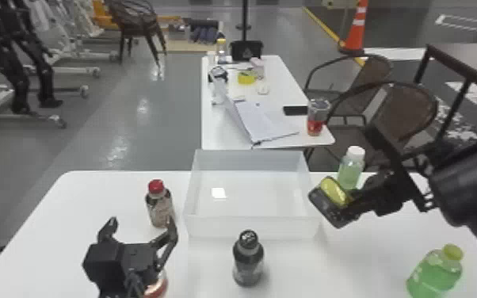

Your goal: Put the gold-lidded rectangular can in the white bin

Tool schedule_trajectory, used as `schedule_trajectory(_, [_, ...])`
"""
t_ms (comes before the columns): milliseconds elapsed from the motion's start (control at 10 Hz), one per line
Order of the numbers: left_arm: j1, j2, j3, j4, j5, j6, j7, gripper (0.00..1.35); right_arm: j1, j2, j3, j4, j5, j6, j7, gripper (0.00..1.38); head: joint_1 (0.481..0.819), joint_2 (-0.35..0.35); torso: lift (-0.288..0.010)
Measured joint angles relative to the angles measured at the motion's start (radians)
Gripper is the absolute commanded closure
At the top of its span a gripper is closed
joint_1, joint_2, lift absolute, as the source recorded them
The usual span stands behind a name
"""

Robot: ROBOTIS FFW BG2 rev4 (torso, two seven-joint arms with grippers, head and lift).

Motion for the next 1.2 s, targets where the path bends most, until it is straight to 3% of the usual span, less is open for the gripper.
schedule_trajectory(300, [0.001, -0.003, 0.001, 0.001, 0.001, 0.002, 0.000, 0.17, 0.029, 0.070, -0.161, -0.012, -0.164, -0.085, -0.013, 1.03, 0.549, 0.000, -0.100])
schedule_trajectory(400, [0.002, -0.004, 0.003, 0.001, 0.001, 0.002, 0.000, 0.17, 0.036, 0.093, -0.194, 0.013, -0.210, -0.123, -0.054, 1.03, 0.549, 0.000, -0.100])
schedule_trajectory(800, [0.004, -0.010, 0.006, 0.004, 0.003, 0.005, 0.000, 0.17, -0.060, 0.160, -0.150, 0.260, -0.261, -0.277, -0.057, 1.03, 0.549, 0.000, -0.100])
schedule_trajectory(1000, [-0.001, -0.013, 0.004, 0.010, 0.003, 0.004, 0.000, 0.17, -0.123, 0.172, -0.097, 0.381, -0.245, -0.316, -0.057, 1.03, 0.549, 0.000, -0.100])
schedule_trajectory(1200, [-0.007, -0.016, 0.002, 0.016, 0.005, 0.003, 0.000, 0.17, -0.185, 0.158, -0.041, 0.475, -0.221, -0.336, -0.057, 1.03, 0.549, 0.000, -0.100])
